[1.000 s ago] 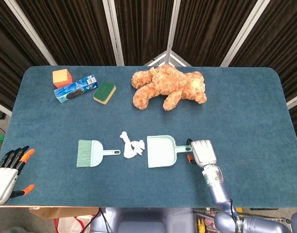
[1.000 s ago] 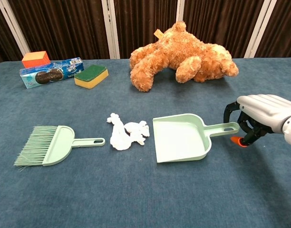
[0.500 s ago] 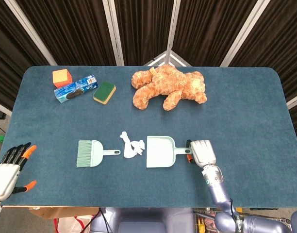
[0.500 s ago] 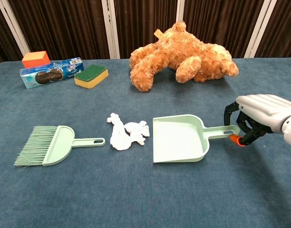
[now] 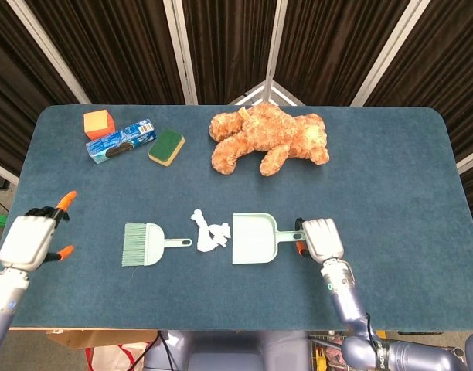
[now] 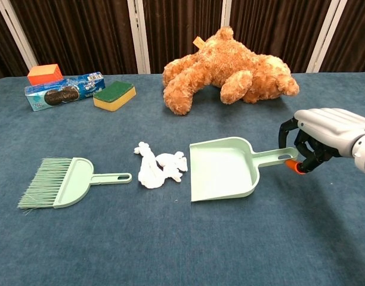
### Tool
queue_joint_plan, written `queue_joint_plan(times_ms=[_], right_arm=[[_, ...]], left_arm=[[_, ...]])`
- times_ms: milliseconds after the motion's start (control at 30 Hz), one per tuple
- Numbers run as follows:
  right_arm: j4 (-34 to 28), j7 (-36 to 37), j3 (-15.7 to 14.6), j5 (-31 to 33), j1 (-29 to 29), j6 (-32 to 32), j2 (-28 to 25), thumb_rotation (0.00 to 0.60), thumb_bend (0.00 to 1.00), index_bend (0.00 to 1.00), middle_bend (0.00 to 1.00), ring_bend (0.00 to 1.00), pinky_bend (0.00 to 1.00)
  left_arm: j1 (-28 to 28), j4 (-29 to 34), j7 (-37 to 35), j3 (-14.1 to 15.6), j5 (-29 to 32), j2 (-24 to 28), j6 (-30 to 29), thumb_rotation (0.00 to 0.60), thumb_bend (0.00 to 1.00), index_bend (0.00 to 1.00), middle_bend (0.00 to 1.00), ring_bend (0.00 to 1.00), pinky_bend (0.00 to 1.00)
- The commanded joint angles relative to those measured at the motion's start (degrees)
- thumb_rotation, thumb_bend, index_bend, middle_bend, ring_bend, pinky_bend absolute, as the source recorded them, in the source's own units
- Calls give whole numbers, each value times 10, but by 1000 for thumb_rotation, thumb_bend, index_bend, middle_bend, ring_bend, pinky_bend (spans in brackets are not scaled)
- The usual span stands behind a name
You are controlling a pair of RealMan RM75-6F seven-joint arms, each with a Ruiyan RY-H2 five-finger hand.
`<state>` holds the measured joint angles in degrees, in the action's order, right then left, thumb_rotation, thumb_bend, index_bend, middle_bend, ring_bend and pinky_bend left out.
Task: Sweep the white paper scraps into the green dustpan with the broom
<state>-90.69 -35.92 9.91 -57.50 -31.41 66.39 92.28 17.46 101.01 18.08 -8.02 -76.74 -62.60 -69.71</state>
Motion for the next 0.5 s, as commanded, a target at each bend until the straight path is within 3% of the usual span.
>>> queue_joint_plan(times_ms=[33, 167, 267, 500], right_arm=[[-1, -4, 2, 6, -1, 4, 2, 600, 446, 582, 820, 797, 795], [-3, -9, 4, 11, -2, 10, 2, 600, 447, 586, 820, 797, 795], [-6, -13, 7, 15, -4, 13, -1, 600, 447, 588, 820, 797, 795], [-5, -19, 10, 24, -10, 13, 0, 600, 447, 588, 820, 797, 795]], left_arm=[[46, -16, 42, -31, 55, -37, 42, 600, 135, 238, 697, 617, 631], [76, -21, 68, -43, 106, -67, 71, 600, 227, 380, 873, 779, 781], [99, -21, 92, -50, 152, -89, 89, 600, 274, 426, 954, 857, 850], [144, -24, 148, -54, 234, -142, 98, 600, 312, 474, 1000, 921, 910]])
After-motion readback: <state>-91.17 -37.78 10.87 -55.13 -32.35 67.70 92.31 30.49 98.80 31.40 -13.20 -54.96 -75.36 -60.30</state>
